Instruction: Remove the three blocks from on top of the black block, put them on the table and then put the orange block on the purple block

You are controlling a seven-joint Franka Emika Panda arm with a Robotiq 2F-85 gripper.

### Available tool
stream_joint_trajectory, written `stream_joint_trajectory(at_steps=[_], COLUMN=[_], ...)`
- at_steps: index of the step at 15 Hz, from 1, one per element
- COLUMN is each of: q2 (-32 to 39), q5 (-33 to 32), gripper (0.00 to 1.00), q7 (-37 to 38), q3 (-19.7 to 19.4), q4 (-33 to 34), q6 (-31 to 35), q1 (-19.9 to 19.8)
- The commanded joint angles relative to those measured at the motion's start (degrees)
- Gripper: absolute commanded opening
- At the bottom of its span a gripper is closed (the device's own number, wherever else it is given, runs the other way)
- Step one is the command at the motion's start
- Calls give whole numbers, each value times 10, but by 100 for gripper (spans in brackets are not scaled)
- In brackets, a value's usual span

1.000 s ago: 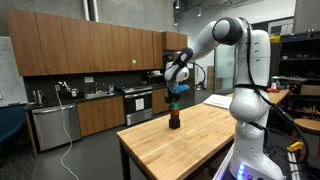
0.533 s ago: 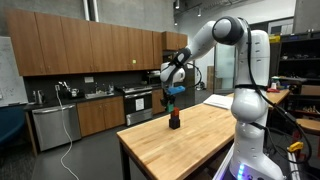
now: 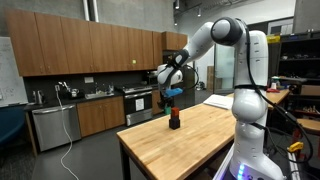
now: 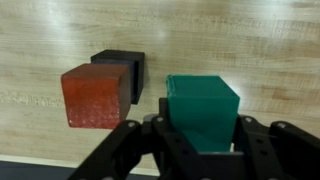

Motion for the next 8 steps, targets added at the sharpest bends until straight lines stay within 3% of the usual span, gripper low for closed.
stream_joint_trajectory(at_steps=[1, 6, 7, 8], q2=[0, 0, 0, 3], q5=[0, 0, 0, 2], gripper=[49, 49, 24, 24], q7=[-1, -1, -1, -4], q3=[-3, -3, -3, -1], q4=[1, 1, 1, 1], q6=[-2, -2, -2, 0], q1=[2, 2, 2, 4])
